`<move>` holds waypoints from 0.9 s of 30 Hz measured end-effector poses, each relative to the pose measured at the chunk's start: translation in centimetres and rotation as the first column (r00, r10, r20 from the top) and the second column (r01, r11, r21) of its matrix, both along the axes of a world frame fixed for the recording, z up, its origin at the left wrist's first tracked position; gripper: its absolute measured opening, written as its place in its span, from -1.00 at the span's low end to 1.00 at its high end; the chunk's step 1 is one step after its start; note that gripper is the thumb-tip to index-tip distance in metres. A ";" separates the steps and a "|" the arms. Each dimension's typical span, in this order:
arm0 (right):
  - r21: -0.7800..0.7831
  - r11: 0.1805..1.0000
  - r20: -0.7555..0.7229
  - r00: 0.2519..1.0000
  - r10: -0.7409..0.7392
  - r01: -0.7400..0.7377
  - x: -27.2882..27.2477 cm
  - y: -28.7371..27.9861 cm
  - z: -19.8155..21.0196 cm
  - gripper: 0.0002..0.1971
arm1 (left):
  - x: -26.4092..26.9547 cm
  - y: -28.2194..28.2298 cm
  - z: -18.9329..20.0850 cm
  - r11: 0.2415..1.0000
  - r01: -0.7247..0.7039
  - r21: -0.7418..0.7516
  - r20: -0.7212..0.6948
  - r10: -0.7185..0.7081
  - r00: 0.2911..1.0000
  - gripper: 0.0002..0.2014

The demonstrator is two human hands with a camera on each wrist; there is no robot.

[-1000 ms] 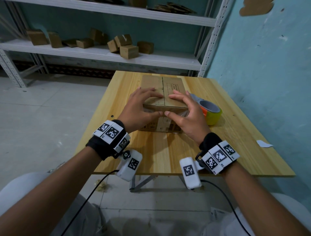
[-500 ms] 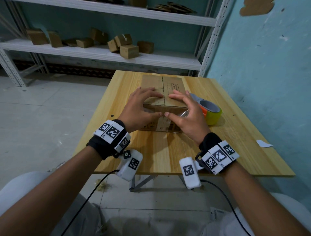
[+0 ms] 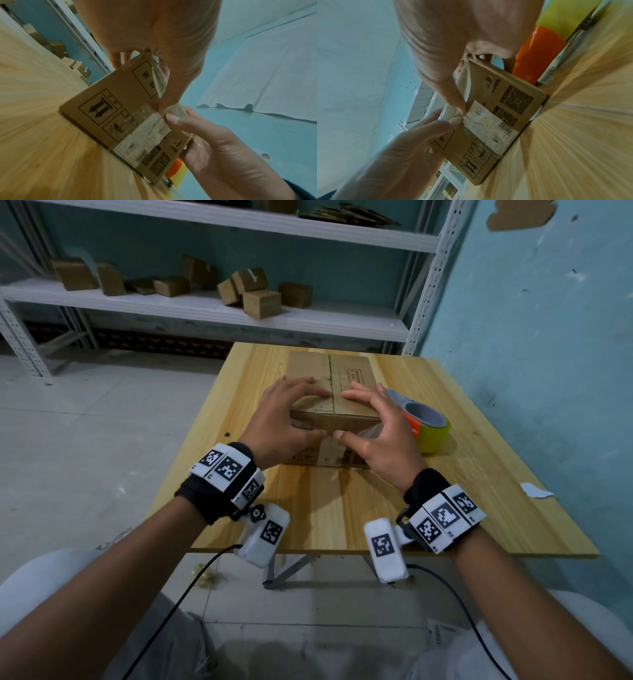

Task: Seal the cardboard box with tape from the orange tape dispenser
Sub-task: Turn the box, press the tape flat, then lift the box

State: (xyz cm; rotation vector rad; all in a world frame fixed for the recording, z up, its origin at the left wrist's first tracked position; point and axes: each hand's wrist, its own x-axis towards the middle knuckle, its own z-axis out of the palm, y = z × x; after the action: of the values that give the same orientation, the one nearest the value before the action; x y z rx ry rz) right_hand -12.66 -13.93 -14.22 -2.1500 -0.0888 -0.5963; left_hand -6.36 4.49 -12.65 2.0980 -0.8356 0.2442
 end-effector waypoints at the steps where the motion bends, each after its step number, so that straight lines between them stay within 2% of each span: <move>1: -0.003 1.000 0.001 1.000 0.000 0.000 0.0 0.0 0.0 -0.44 | 0.0 0.0 0.0 1.000 -0.001 0.007 0.000 0.001 1.000 -0.43; 8: -0.100 0.994 -0.021 0.999 0.046 -0.048 0.1 -0.8 0.1 -0.35 | -0.1 0.3 0.3 0.999 0.019 0.029 -0.020 -0.018 1.000 -0.40; 10: -0.108 0.987 -0.085 0.991 0.108 -0.117 0.0 -1.6 0.4 -0.30 | 0.1 0.7 0.4 0.998 0.047 0.040 -0.077 -0.044 0.996 -0.42; 12: -0.042 0.983 -0.141 0.975 0.170 -0.178 -0.3 -2.4 0.9 -0.29 | 0.3 1.2 0.6 0.996 0.085 0.009 -0.161 -0.083 0.983 -0.45; 15: 0.078 0.976 -0.122 0.969 0.213 -0.204 -0.6 -3.4 1.7 -0.43 | 0.6 1.8 1.1 0.993 0.090 -0.079 -0.221 -0.106 0.969 -0.52; 19: 0.040 0.984 -0.058 0.983 0.174 -0.172 -0.7 -5.1 2.2 -0.58 | 1.2 2.9 1.6 0.991 0.086 -0.105 -0.170 -0.103 0.980 -0.57; 23: 0.053 0.980 -0.045 0.980 0.194 -0.192 -0.7 -5.9 1.9 -0.65 | 1.6 3.6 1.6 0.992 0.108 -0.059 -0.119 -0.114 0.986 -0.64; 27: 0.056 0.978 -0.041 0.979 0.202 -0.199 -0.8 -5.7 1.7 -0.67 | 1.7 3.6 1.3 0.990 0.128 -0.056 -0.126 -0.134 0.983 -0.64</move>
State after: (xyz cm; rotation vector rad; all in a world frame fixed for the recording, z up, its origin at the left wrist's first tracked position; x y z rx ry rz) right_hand -13.44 -19.66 -12.51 -2.0728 -0.2595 -0.4271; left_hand -4.67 8.04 -11.34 1.9828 -0.8772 0.0564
